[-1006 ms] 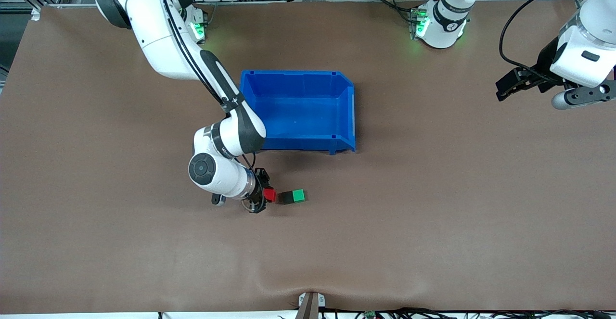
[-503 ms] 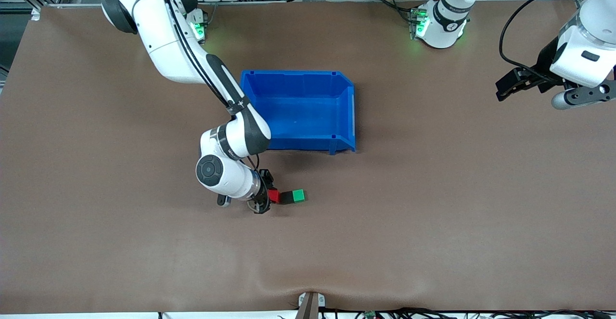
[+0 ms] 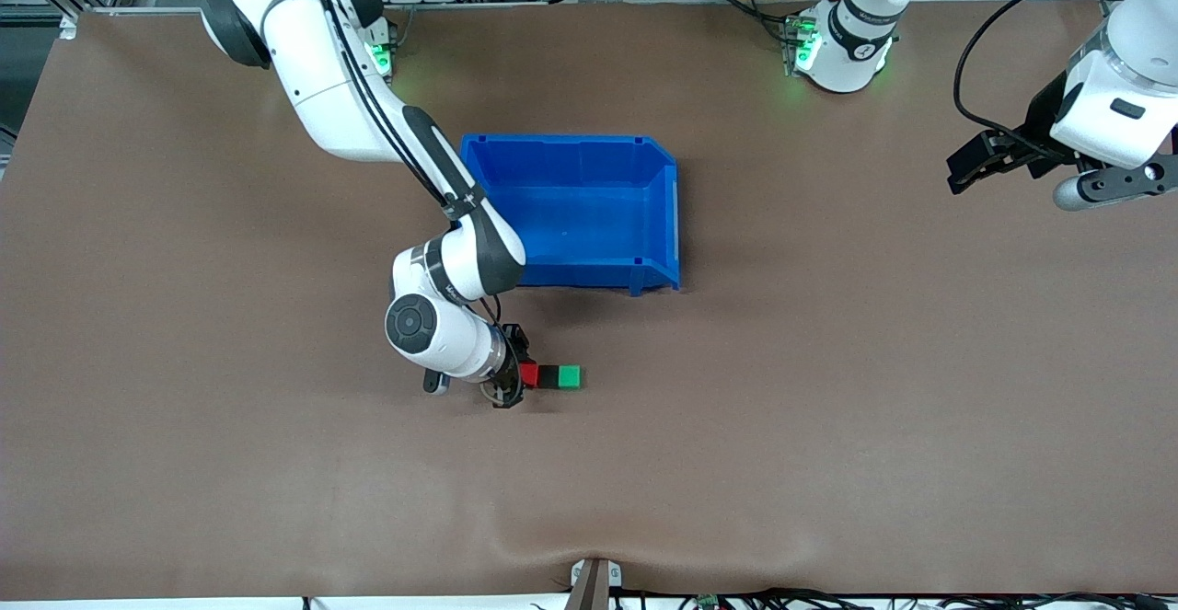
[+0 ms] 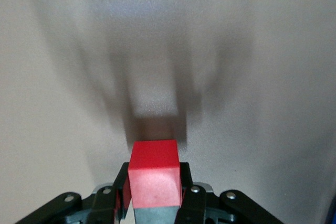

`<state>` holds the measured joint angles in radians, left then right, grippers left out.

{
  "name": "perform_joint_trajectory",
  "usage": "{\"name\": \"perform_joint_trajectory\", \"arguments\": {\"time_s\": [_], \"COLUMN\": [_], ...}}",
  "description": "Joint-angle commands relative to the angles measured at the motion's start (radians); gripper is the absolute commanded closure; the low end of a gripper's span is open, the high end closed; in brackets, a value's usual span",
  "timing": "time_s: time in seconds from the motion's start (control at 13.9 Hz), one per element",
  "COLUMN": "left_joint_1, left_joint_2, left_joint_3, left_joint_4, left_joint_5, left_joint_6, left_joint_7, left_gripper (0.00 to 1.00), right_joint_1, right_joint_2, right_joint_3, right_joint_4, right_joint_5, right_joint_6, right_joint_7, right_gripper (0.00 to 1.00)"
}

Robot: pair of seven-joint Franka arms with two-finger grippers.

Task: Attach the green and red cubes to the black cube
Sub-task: 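Lower the red cube against the black cube with the right gripper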

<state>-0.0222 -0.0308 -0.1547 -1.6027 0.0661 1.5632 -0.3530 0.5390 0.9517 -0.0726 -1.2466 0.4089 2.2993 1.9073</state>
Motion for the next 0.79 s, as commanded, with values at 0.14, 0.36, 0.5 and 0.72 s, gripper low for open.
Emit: {"name": "perform_joint_trajectory", "arguments": {"time_s": [0.14, 0.36, 0.5, 0.72], "left_joint_1": [0.008, 0.008, 0.008, 0.008], "left_joint_2": [0.002, 0.002, 0.002, 0.002], "left_joint_3": [-0.006, -0.006, -0.006, -0.006], "left_joint_4": [0.006, 0.006, 0.006, 0.006], "left_joint_5": [-0.009, -0.009, -0.009, -0.009], "left_joint_6": [0.003, 0.003, 0.003, 0.004], "left_joint_7": [0.022, 0.022, 0.022, 0.022], "left_gripper": [0.00, 0.00, 0.00, 0.00], "right_joint_1": [0.019, 0.025, 0.027, 0.026], "right_joint_2": [0.024, 0.022, 0.021, 0.018], "right_joint_3": [-0.009, -0.010, -0.013, -0.015], "right_joint_4": [0.032, 0.032, 0.030, 0.030], "right_joint_5": [0.013, 0.004, -0.001, -0.002], "right_joint_6": [0.003, 0.002, 0.000, -0.008], "right_joint_7": [0.018, 0.018, 0.018, 0.016], "right_gripper": [1.00, 0.41, 0.25, 0.12]}}
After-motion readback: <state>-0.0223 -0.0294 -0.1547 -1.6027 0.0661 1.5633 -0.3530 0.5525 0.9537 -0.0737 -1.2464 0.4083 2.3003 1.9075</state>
